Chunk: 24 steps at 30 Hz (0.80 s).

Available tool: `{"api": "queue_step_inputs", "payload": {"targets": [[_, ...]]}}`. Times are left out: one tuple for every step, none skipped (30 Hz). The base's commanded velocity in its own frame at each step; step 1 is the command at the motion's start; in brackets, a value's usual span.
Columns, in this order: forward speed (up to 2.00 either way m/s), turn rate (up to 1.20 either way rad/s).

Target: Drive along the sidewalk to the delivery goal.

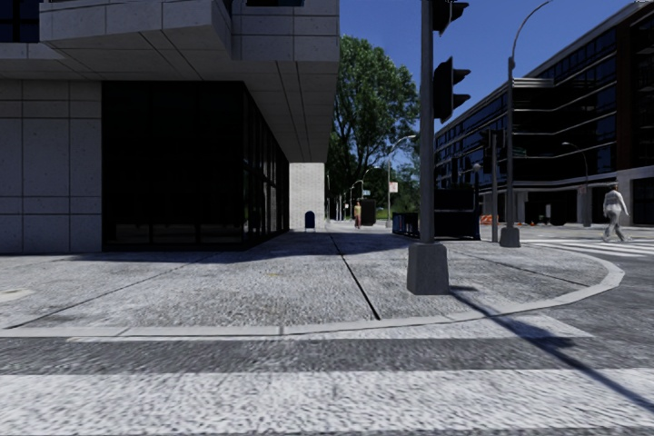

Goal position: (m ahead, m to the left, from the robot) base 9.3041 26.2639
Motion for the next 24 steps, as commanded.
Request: {"api": "queue_step_inputs", "payload": {"targets": [[2.00,0.00],[2.00,0.00],[2.00,0.00],[2.00,0.00],[2.00,0.00],[2.00,0.00],[1.91,0.00],[1.82,0.00],[1.82,0.00],[1.75,0.00],[1.72,0.00],[1.72,0.00],[1.71,0.00],[1.71,0.00],[1.71,0.00],[1.71,0.00],[1.70,0.00],[1.70,0.00],[1.70,0.00],[1.70,0.00],[1.70,0.00],[1.70,0.00],[1.70,0.00],[1.70,0.00]]}}
